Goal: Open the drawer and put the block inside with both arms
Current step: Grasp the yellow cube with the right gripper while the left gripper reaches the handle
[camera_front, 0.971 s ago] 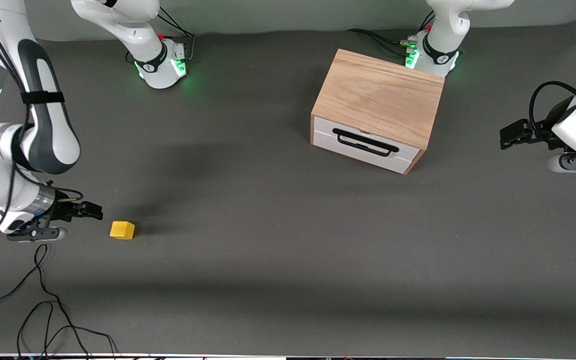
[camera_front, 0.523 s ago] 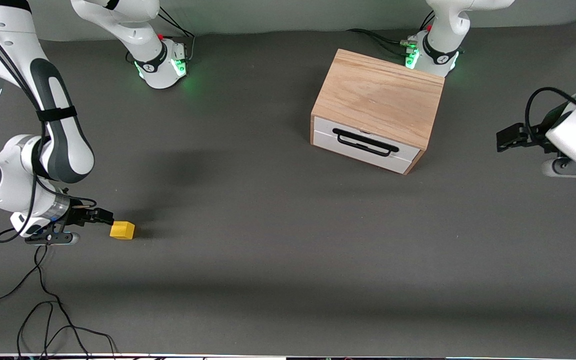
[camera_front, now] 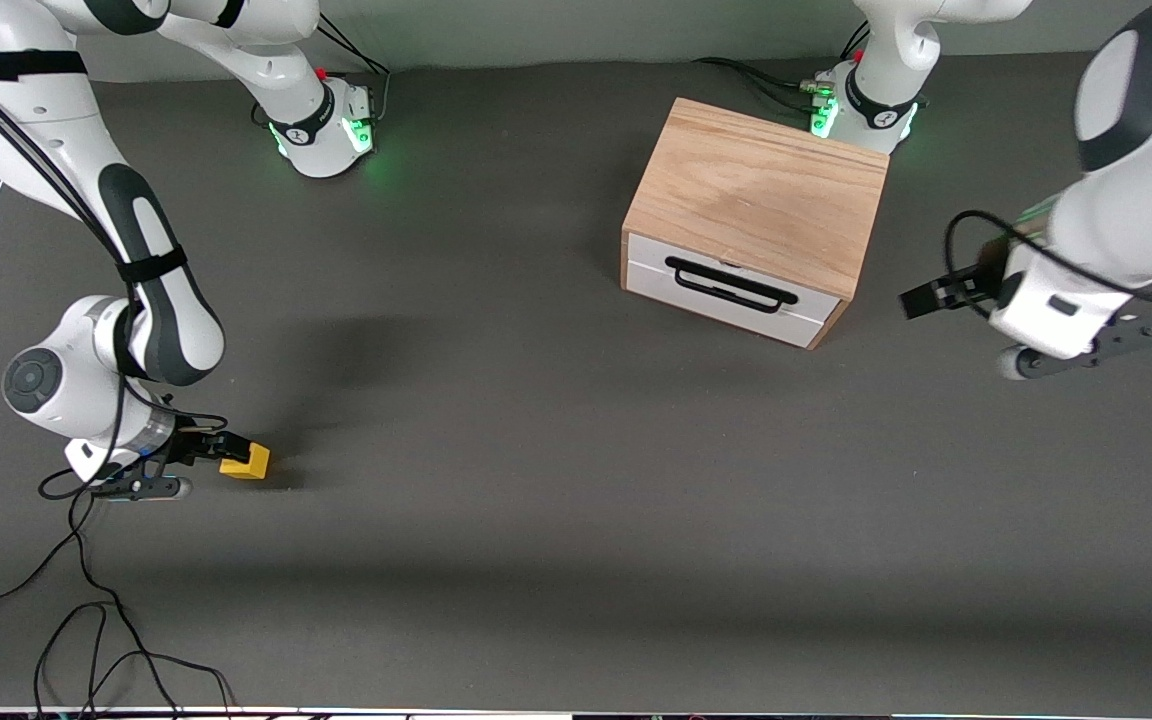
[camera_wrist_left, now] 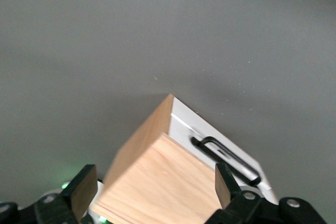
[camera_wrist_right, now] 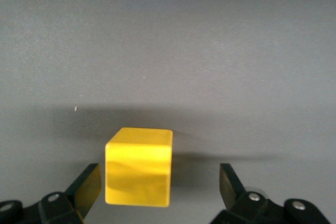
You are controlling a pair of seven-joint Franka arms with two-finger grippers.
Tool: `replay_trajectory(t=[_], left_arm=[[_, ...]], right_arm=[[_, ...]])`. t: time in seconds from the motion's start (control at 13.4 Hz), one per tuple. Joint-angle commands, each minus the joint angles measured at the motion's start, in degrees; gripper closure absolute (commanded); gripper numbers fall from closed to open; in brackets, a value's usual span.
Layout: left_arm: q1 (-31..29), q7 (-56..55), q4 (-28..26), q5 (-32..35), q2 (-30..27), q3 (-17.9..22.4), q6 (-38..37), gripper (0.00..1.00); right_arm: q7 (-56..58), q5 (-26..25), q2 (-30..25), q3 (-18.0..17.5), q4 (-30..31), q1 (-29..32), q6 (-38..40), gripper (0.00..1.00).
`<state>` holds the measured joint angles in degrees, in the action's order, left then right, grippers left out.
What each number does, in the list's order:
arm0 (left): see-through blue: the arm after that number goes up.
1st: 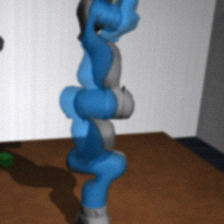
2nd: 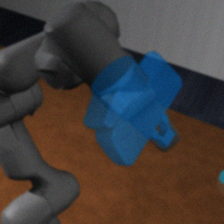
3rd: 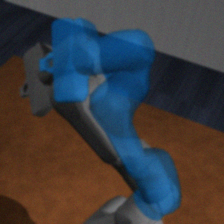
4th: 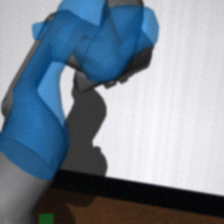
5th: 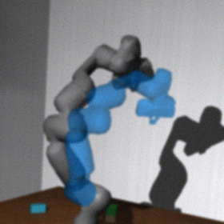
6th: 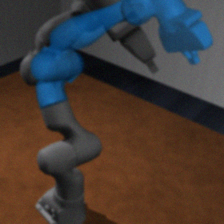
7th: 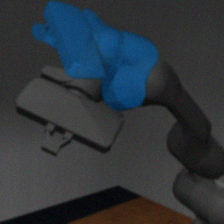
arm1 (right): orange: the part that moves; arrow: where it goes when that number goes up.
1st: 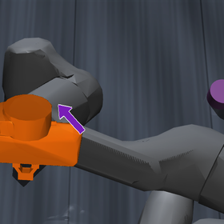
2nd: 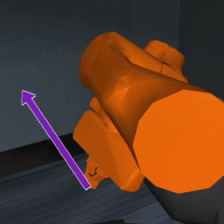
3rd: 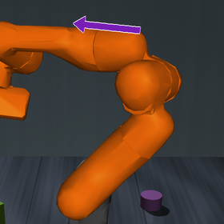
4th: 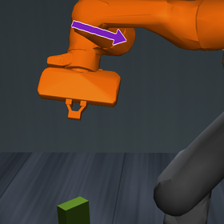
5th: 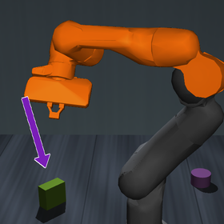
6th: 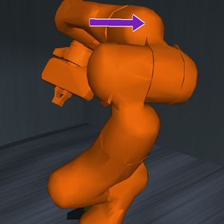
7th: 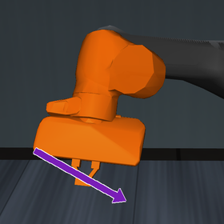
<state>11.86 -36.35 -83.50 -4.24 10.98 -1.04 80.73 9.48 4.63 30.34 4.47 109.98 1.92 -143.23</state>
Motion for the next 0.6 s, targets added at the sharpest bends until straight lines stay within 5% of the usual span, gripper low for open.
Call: replay_trajectory(t=[0.0,0.52], left_arm=[[4.04,-16.51,0.71,-1.56,2.63,0.33,-0.31,0.0],[7.9,-39.74,-3.5,-7.81,7.21,0.07,5.23,0.0]], right_arm=[[-0.87,0.99,0.59,0.1,-0.38,-0.69,-1.7,0.0],[-0.87,0.99,3.67,0.02,-0.38,-0.6,-5.57,0.0]])
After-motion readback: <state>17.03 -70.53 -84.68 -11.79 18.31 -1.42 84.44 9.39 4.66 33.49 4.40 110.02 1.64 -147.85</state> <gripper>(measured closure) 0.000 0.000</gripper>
